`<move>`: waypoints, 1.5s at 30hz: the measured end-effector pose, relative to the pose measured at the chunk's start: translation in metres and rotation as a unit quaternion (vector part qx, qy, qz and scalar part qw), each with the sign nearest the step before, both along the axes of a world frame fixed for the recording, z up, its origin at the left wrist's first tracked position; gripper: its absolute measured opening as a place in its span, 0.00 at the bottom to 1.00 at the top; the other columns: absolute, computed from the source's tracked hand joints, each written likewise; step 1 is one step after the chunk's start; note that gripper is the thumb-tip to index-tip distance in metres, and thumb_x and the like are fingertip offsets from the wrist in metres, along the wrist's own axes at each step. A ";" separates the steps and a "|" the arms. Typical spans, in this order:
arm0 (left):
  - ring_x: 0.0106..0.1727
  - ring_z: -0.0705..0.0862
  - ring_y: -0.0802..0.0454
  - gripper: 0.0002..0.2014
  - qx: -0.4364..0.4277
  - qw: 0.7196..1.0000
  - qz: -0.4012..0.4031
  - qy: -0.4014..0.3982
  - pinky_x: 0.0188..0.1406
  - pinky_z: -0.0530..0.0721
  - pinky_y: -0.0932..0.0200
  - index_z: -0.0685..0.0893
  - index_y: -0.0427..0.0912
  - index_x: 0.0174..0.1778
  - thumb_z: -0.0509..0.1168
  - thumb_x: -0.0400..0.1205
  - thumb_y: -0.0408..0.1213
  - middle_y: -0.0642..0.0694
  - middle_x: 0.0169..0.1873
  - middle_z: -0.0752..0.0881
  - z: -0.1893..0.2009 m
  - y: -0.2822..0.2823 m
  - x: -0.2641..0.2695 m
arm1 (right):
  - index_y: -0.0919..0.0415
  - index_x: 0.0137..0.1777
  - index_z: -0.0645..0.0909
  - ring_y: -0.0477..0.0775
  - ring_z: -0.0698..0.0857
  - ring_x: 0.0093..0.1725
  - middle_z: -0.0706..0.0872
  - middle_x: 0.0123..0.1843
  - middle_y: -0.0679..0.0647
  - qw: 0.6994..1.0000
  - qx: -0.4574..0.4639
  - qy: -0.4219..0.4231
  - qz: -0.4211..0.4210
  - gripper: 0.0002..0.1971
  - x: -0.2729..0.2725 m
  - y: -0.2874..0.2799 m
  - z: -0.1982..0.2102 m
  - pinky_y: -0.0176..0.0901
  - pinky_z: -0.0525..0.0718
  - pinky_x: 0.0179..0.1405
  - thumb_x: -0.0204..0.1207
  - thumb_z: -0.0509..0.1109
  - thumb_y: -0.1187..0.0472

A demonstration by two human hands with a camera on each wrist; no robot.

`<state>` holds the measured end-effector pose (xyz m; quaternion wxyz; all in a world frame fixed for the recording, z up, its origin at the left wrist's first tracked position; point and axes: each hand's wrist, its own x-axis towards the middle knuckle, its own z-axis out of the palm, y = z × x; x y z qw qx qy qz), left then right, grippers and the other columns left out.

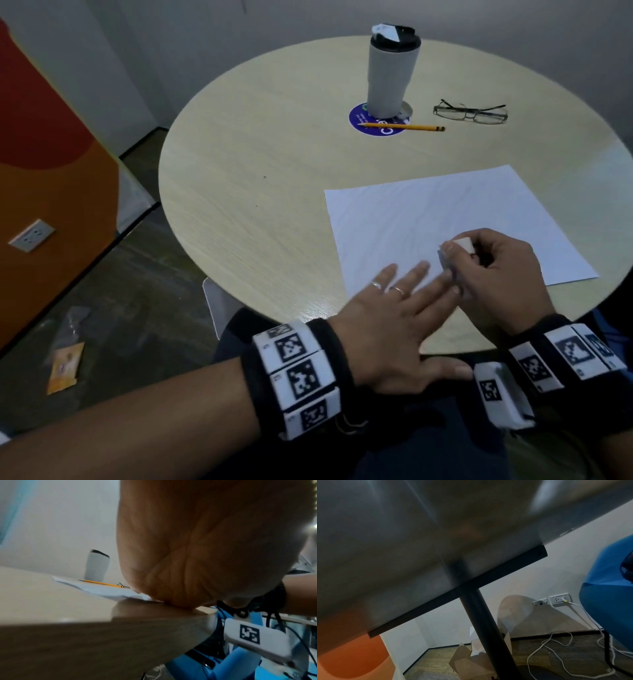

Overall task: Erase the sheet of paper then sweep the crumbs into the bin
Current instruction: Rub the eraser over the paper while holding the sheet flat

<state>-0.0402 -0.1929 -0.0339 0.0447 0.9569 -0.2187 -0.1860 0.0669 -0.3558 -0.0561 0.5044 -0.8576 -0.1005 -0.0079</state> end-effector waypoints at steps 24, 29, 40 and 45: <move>0.92 0.31 0.41 0.50 0.118 0.973 0.197 -0.025 0.89 0.34 0.33 0.35 0.45 0.93 0.34 0.84 0.77 0.42 0.91 0.31 0.013 0.168 0.038 | 0.57 0.43 0.89 0.67 0.86 0.39 0.88 0.35 0.59 0.999 -0.033 0.002 0.008 0.08 -0.008 0.003 0.006 0.51 0.83 0.41 0.83 0.77 0.56; 0.93 0.34 0.43 0.45 0.047 0.995 -0.051 -0.073 0.91 0.38 0.37 0.39 0.51 0.94 0.38 0.86 0.75 0.46 0.92 0.36 0.002 0.130 0.012 | 0.55 0.43 0.89 0.63 0.87 0.40 0.88 0.36 0.60 0.999 -0.046 0.000 0.006 0.07 -0.007 0.003 0.006 0.44 0.79 0.37 0.83 0.77 0.56; 0.92 0.35 0.41 0.49 0.078 0.983 0.158 -0.046 0.90 0.36 0.34 0.35 0.45 0.93 0.35 0.85 0.76 0.42 0.91 0.33 0.012 0.187 0.046 | 0.55 0.42 0.89 0.67 0.88 0.39 0.87 0.33 0.60 0.999 -0.052 -0.009 0.002 0.08 -0.008 0.005 0.005 0.47 0.79 0.35 0.83 0.78 0.56; 0.91 0.29 0.46 0.41 0.078 0.988 0.127 -0.030 0.88 0.29 0.37 0.33 0.59 0.92 0.33 0.86 0.75 0.52 0.90 0.30 0.002 0.188 0.042 | 0.52 0.46 0.90 0.64 0.85 0.35 0.84 0.31 0.57 0.999 -0.040 0.004 0.003 0.06 -0.009 0.003 0.003 0.51 0.80 0.36 0.82 0.78 0.52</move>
